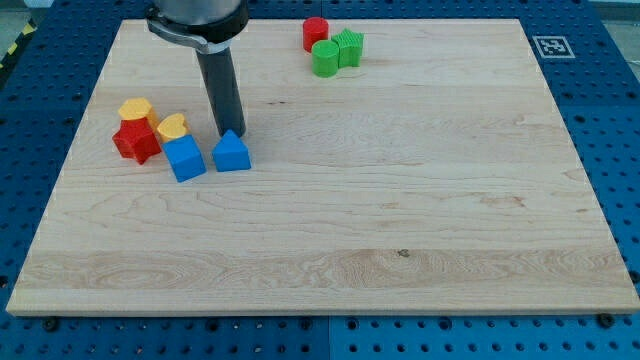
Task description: Move the yellow blocks to the top of the blue cube
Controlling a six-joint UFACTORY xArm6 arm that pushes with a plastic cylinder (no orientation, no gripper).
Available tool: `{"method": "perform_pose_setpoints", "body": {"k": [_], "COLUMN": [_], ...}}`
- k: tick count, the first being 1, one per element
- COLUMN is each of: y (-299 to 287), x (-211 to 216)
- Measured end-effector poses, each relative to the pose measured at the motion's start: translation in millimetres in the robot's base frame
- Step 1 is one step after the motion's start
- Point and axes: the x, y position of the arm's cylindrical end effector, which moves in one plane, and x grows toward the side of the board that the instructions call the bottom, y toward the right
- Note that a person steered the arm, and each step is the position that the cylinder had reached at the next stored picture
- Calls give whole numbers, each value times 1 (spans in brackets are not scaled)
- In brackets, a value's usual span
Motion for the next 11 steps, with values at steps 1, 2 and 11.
{"method": "perform_pose_setpoints", "body": {"k": [1,2,11], "y": [0,-1,-93], "x": [-10,-46,-8]}}
